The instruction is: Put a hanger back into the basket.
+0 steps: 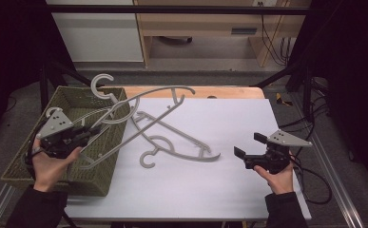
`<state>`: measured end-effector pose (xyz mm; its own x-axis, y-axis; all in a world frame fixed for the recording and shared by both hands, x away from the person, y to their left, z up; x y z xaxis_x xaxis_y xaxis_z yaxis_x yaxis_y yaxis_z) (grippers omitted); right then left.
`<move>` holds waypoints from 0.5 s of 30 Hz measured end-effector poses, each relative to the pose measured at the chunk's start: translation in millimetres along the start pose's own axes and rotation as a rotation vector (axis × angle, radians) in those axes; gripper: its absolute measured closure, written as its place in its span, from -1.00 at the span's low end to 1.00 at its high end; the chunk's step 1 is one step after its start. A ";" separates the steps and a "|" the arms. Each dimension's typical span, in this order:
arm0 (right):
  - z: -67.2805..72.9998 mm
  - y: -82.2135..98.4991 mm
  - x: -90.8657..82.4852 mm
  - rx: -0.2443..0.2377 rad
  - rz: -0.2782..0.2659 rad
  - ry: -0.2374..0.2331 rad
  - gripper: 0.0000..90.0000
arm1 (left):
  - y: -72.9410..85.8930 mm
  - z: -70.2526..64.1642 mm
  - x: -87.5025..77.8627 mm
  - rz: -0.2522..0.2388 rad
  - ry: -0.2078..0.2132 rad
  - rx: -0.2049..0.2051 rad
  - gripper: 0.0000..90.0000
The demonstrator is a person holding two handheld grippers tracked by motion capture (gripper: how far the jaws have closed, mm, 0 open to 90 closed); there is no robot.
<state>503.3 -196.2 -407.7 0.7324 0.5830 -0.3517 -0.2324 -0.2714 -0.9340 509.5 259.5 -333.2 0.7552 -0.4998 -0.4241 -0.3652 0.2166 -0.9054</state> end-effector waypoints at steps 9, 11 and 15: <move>0.1 1.3 0.7 -0.010 0.010 -0.002 -0.89 | -8.6 37.5 -7.3 -0.002 -0.052 -0.016 0.83; -0.2 0.9 0.9 -0.005 0.008 0.003 -0.89 | -5.9 51.7 -9.0 0.014 -0.068 -0.032 0.83; -0.3 1.5 0.7 -0.010 0.012 0.000 -0.89 | -3.4 66.0 -10.2 0.021 -0.083 -0.037 0.83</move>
<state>503.6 -196.4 -409.3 0.7297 0.5794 -0.3632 -0.2348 -0.2866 -0.9288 538.9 319.2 -327.1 0.7890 -0.4240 -0.4447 -0.4000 0.1949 -0.8955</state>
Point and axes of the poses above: each handheld gripper's, and its own axes: x roughly forward along the jaws, y roughly out of its underside, z roughly to its left, the point moved 9 cm from there along x, roughly forward along the jaws, and after that the axes turned 11 degrees about -x, right-handed, at the moved point
